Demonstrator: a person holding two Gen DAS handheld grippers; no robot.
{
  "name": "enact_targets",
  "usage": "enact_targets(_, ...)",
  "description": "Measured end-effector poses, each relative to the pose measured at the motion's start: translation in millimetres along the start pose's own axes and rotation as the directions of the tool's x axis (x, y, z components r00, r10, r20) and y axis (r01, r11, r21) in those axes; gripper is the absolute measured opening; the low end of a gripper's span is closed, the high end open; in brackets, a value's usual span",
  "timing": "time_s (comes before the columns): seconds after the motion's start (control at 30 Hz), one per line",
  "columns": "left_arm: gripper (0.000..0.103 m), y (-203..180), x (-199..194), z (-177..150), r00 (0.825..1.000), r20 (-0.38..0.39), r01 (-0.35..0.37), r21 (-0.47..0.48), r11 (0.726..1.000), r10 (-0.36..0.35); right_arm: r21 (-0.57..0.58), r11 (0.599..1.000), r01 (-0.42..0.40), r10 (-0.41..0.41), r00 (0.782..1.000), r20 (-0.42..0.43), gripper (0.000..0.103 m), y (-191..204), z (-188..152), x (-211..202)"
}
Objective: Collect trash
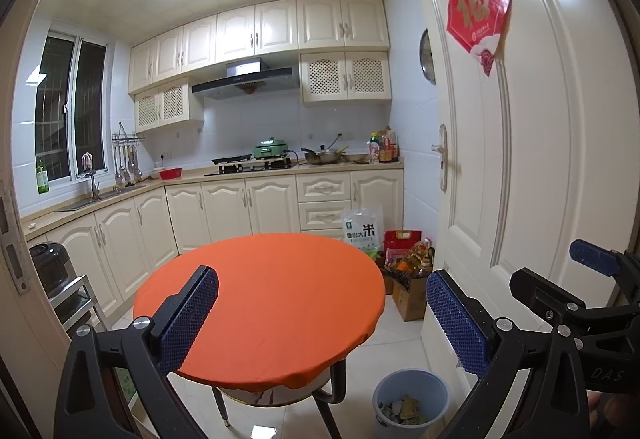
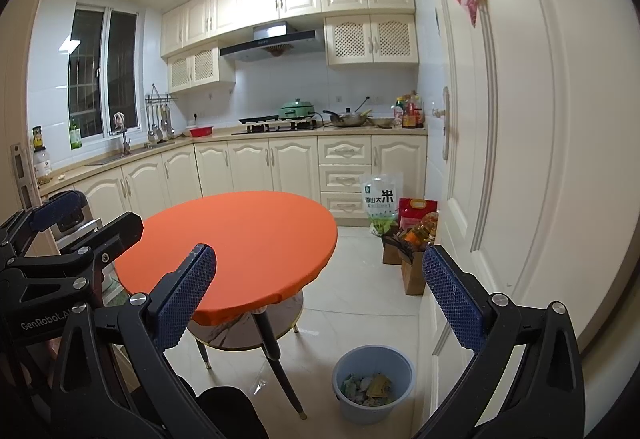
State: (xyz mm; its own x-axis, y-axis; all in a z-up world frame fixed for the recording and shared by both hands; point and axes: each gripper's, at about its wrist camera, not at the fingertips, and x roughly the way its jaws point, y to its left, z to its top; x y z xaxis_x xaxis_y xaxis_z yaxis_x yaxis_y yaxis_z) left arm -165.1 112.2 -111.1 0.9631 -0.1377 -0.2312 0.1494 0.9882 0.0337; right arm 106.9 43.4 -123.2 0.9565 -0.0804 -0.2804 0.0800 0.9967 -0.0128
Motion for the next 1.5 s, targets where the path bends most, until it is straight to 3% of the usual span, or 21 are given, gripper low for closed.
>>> enact_targets(1.5, 0.102, 20, -1, -8, 1.0, 0.011, 0.003, 0.004, 1.0, -0.003, -0.003, 1.0, 0.004, -0.004, 1.0, 0.002, 0.103, -2, 2, 0)
